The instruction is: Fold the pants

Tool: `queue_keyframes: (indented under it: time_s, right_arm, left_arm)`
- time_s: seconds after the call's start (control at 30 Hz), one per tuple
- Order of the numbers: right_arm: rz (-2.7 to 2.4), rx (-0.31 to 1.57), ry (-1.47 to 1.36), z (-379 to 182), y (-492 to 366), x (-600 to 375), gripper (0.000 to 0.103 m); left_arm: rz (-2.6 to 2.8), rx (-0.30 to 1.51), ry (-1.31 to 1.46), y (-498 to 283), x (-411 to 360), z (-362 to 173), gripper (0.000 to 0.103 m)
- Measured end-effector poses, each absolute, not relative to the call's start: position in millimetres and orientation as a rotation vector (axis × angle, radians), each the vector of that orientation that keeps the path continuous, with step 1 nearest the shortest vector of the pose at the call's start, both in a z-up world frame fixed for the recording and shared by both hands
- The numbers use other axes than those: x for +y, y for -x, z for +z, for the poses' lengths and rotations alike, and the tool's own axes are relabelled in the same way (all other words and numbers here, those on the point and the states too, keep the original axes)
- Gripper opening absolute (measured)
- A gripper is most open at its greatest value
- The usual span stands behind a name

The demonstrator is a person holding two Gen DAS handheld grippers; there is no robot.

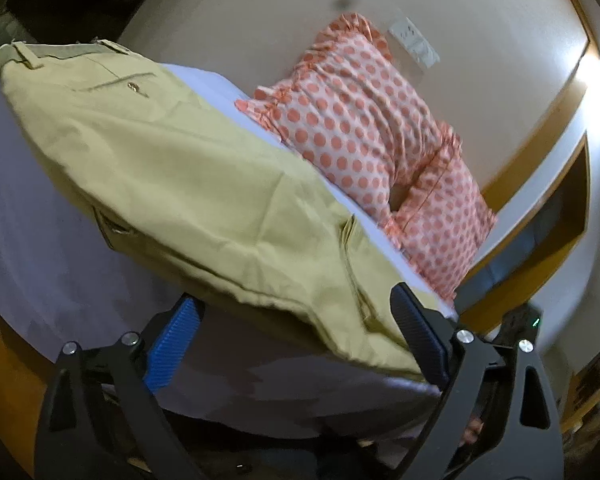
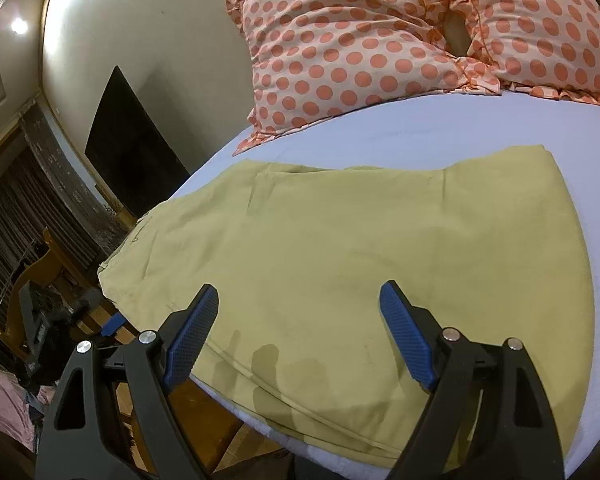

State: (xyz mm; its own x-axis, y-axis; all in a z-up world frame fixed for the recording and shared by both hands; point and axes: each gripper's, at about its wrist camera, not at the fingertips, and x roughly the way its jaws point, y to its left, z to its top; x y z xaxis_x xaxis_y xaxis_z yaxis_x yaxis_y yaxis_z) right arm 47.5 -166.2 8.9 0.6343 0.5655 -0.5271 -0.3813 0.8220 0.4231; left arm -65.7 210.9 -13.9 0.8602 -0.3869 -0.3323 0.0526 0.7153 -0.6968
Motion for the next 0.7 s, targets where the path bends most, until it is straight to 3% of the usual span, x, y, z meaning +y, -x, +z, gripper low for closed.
queue_keyframes:
  time_s: [0.2, 0.3, 0.4, 0.43, 0.47, 0.57, 0.7]
  right_arm:
    - [0.554, 0.696, -0.29, 4.1, -48.9, -166.1, 0.085]
    - [0.566, 0.684, -0.304, 3.1, -48.1, -168.9, 0.085]
    - [0.578, 0.672, -0.323, 2.2, -48.5, -172.5, 0.085]
    - [0.581, 0.671, -0.326, 2.2, -49.0, -173.2, 0.085]
    - [0.586, 0.67, -0.33, 2.0, -49.2, -174.4, 0.085]
    - [0.596, 0.659, -0.331, 4.2, -47.6, -179.6, 0.085]
    - [0.559, 0.604, -0.35, 12.1, -39.8, -200.5, 0.085]
  left_arm:
    - [-0.102, 0.469, 0.778, 46.5, 249.1, -1.2, 0.087]
    - [0.038, 0.469, 0.852, 35.5, 287.8, -4.1, 0.072]
    - [0.069, 0.464, 0.969, 25.9, 322.7, -14.5, 0.049]
    - [0.096, 0.484, 0.989, 21.5, 331.1, -17.3, 0.031]
    - [0.117, 0.503, 1.004, 19.0, 336.2, -19.0, 0.021]
    - [0.167, 0.57, 0.963, 11.2, 336.9, -8.9, 0.014]
    - [0.27, 0.605, 0.551, -12.4, 282.5, 55.4, 0.011]
